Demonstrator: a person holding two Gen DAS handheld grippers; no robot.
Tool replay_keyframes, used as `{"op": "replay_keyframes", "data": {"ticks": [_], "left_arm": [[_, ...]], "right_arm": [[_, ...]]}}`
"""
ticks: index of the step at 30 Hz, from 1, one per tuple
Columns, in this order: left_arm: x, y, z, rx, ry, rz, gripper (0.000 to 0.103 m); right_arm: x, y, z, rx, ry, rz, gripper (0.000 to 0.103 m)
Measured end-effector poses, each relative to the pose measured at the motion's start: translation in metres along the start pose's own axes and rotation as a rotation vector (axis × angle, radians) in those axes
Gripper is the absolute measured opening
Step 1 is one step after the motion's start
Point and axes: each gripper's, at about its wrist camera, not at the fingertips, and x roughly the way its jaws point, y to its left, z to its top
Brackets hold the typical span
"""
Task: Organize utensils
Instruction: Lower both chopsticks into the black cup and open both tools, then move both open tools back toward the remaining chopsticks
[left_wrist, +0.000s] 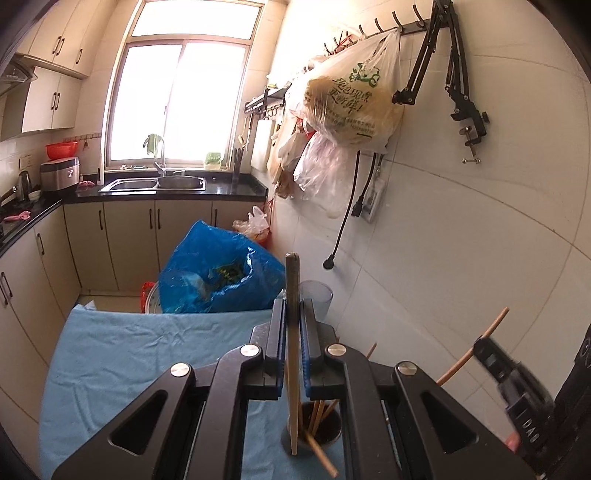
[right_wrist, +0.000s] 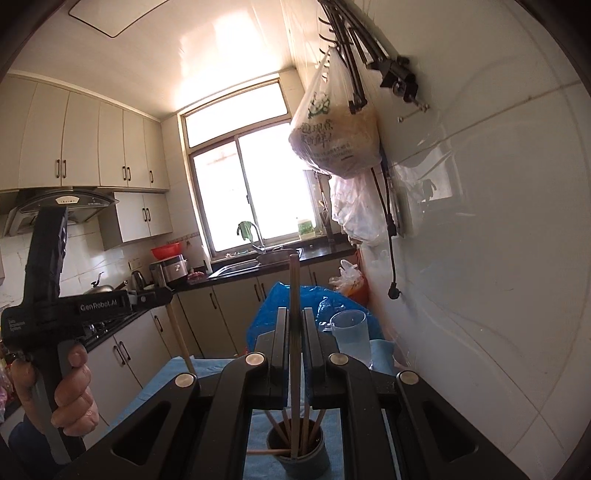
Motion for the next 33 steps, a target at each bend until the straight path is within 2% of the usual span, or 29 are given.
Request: {"op": "replay_keyframes", "data": {"ticks": [4, 8, 18, 22, 23, 24, 26, 33], "left_arm": [[0.020, -0.003, -0.001, -0.025, 0.012, -0.031, 0.007], [0.043, -0.005, -0.013, -0.030, 0.022, -0.027, 0.007], [0.081, 0.006, -0.046, -0.050, 0.122, 0.001, 0.007], [0.086, 0.010, -0.051, -0.052, 0.145, 0.017, 0.007], [0.085, 0.010, -0.051, -0.048, 0.151, 0.017, 0.010], [0.085, 0.011, -0.051, -0.050, 0.161, 0.014, 0.020], [0.081, 0.013, -0.051, -0.061, 0.158, 0.012, 0.034], [0.051, 0.014, -0.043, -0.056, 0.111, 0.019, 0.035]], "right_arm": [[0.022, -0.007, -0.003, 0.014, 0.011, -0.006, 0.007], [0.044, -0.010, -0.009, 0.007, 0.030, -0.020, 0.007], [0.078, -0.014, -0.042, -0.014, 0.138, -0.027, 0.007], [0.089, -0.017, -0.053, -0.012, 0.213, -0.014, 0.008], [0.091, -0.017, -0.054, -0.009, 0.229, -0.010, 0.008], [0.092, -0.019, -0.054, -0.008, 0.237, -0.010, 0.010], [0.091, -0.020, -0.052, -0.008, 0.246, -0.004, 0.013], [0.061, -0.010, -0.034, -0.022, 0.165, 0.004, 0.016]]}}
